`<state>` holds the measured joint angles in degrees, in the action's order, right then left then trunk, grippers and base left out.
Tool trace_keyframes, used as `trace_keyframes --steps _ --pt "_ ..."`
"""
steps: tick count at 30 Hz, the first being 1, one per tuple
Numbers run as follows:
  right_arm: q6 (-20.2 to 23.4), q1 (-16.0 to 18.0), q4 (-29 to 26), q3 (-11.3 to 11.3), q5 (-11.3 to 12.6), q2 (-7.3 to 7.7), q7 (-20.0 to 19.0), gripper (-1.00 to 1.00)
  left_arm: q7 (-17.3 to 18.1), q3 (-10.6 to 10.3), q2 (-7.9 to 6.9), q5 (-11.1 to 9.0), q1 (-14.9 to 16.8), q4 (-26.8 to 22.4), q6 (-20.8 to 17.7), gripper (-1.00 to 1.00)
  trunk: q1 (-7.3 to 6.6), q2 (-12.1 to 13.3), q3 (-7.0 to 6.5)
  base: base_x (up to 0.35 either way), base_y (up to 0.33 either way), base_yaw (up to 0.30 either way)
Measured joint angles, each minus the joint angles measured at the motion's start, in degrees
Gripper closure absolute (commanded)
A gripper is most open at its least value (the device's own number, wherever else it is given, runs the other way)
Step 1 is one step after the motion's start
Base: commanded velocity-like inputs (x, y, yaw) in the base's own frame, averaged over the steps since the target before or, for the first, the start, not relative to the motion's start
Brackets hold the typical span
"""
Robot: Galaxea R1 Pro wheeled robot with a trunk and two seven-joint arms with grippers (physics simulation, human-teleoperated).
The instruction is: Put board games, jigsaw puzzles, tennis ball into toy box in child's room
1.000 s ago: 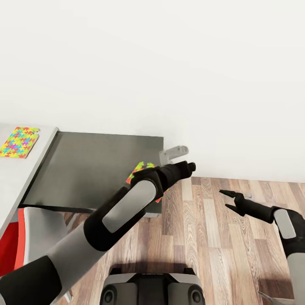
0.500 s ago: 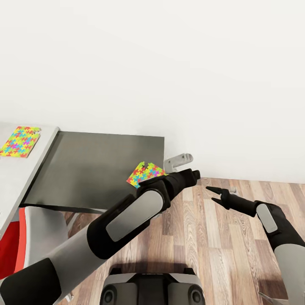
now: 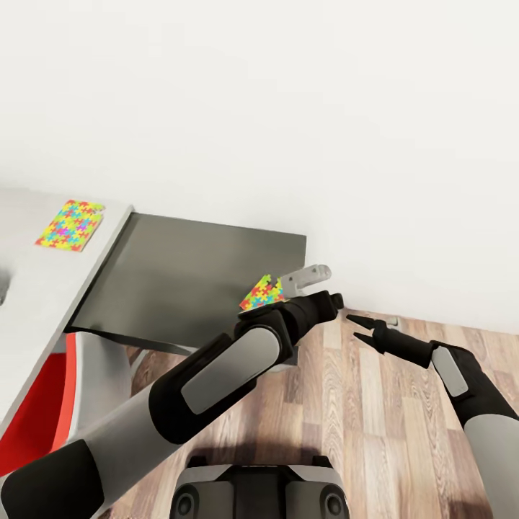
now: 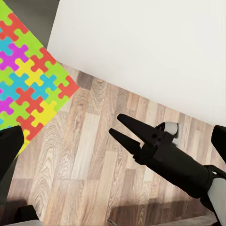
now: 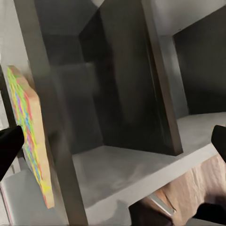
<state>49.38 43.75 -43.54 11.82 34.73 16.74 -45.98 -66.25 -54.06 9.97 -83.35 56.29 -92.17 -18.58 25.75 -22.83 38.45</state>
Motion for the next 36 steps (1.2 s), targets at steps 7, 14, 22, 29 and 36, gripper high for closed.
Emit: trace_keyframes --steps 7,14,22,29,36 --pt "-0.21 -0.19 0.08 0.11 -0.03 0.23 -2.94 -1.00 0.09 -0.06 0.01 -0.08 0.00 0.01 0.05 -1.00 0.00 0.00 0.00 0.000 0.000 0.103" --pt "-1.29 -0.51 0.10 0.31 -0.10 0.60 -5.38 -1.00 0.48 -0.09 0.01 -0.13 0.00 0.02 0.06 -1.00 0.00 0.00 0.00 0.000 0.000 0.029" --pt "-1.67 -0.59 0.11 0.38 0.18 0.74 -6.10 -1.00 0.72 -0.09 0.01 -0.23 0.00 0.02 0.05 -1.00 0.00 0.00 0.00 0.000 0.000 0.009" --pt "-1.84 -0.61 0.14 0.29 -0.10 0.81 -10.37 -1.00 0.81 -0.10 0.01 -0.27 0.00 0.02 0.05 -1.00 0.00 0.00 0.00 0.000 0.000 0.002" --pt "-1.98 -0.60 0.31 -0.08 -0.39 0.85 -14.81 -1.00 0.84 -0.10 0.01 -0.28 0.00 0.02 0.05 -1.00 0.00 0.00 0.00 0.000 0.000 0.000"
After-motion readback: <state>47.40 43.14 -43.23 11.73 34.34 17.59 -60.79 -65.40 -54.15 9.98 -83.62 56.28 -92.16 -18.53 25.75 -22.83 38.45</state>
